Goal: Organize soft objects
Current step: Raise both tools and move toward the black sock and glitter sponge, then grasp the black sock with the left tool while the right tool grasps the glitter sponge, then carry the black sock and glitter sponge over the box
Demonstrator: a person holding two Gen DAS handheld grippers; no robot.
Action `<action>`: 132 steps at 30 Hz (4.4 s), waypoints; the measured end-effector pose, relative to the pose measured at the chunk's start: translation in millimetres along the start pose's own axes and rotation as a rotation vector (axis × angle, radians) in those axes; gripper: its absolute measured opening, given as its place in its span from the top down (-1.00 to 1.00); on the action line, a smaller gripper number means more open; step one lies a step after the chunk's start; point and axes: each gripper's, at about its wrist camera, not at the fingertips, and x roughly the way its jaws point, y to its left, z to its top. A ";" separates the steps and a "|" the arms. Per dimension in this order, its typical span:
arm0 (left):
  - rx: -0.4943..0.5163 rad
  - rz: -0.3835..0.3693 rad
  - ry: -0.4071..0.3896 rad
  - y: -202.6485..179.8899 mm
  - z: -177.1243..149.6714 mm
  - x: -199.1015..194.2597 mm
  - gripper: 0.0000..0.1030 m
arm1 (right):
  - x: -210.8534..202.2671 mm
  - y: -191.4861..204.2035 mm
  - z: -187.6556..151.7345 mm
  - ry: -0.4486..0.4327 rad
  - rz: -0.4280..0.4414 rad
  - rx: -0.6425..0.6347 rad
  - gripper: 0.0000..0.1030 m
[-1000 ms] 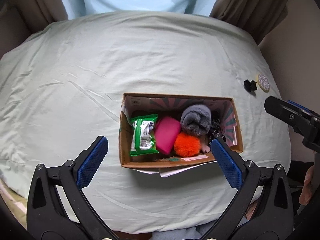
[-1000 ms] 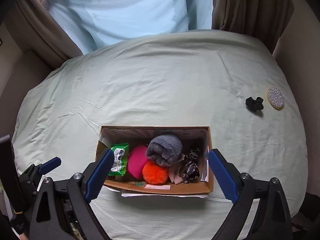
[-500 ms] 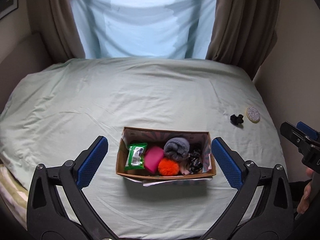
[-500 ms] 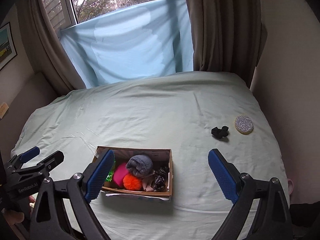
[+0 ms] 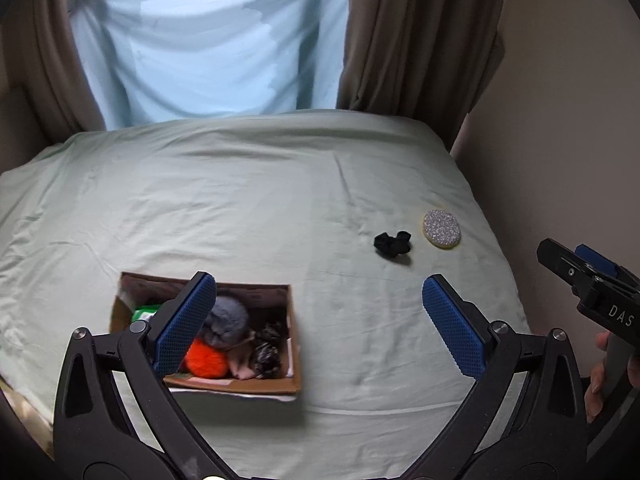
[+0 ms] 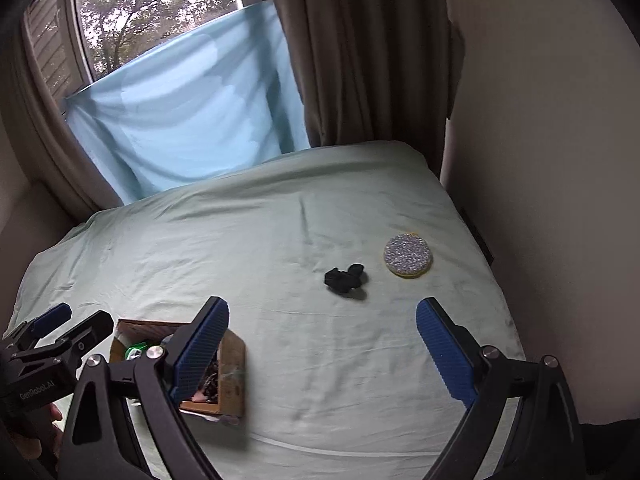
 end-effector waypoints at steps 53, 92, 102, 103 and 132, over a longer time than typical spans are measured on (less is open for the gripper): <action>0.172 -0.083 0.115 -187.1 -30.6 452.3 0.47 | 378.2 -153.3 -11.4 0.061 0.027 -0.137 0.29; -0.001 -0.029 -0.035 12.0 49.1 68.8 0.47 | 31.8 100.5 35.9 -0.039 0.174 -0.190 0.31; -0.058 0.054 -0.018 139.0 30.6 37.9 0.47 | 49.9 199.4 -3.5 0.054 0.229 -0.237 0.31; -0.064 0.058 -0.013 150.3 27.3 36.9 0.47 | 53.5 206.7 -7.6 0.069 0.230 -0.237 0.31; 0.130 0.004 0.439 249.1 -91.8 206.0 0.47 | 226.4 297.9 -116.1 0.528 0.263 -0.233 0.25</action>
